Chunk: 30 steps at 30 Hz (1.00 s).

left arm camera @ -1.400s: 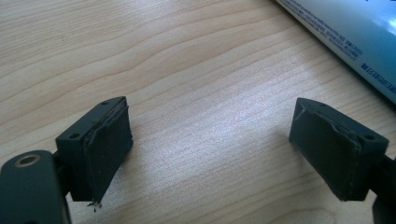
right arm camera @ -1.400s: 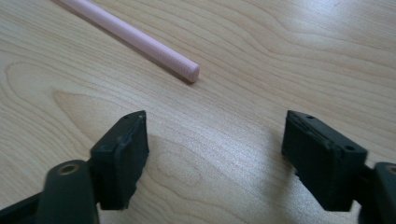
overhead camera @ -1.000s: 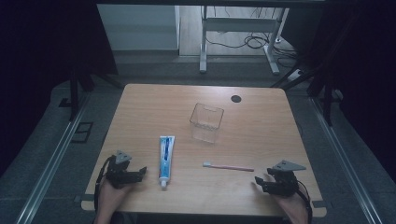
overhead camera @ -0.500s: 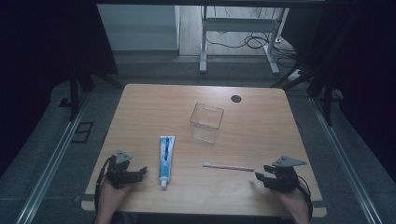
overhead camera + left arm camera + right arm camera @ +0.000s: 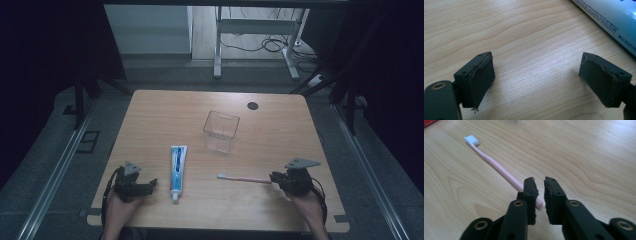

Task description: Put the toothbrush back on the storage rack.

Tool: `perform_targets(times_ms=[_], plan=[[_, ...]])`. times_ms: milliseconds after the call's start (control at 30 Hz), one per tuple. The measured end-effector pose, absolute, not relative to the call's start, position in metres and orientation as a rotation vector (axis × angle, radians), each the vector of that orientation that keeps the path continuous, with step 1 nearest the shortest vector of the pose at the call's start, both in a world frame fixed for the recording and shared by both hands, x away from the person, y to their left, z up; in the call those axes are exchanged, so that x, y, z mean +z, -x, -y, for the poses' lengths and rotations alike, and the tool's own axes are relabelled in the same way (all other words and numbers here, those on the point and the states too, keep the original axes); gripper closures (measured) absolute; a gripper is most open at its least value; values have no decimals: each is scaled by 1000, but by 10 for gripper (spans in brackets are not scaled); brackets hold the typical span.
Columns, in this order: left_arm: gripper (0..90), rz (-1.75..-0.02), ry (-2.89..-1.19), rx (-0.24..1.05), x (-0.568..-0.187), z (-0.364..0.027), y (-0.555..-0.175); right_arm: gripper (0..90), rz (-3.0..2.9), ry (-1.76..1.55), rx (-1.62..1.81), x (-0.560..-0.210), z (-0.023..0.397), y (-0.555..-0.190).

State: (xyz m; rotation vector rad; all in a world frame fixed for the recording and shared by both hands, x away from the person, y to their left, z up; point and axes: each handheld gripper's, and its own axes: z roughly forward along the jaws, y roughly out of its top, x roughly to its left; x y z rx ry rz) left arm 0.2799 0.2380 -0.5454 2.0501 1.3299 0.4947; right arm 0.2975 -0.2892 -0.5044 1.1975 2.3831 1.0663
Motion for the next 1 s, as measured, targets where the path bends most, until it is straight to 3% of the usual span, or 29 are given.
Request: perform_targets(times_ms=[300, 1000], plan=[[129, -1330, -2050, 495, -545, -238, -280, 886, -2410, -1182, 1015, -512, 278, -311], [129, -1330, -2051, 495, -545, -238, -280, 876, -2459, -1138, 999, -527, 277, -295]])
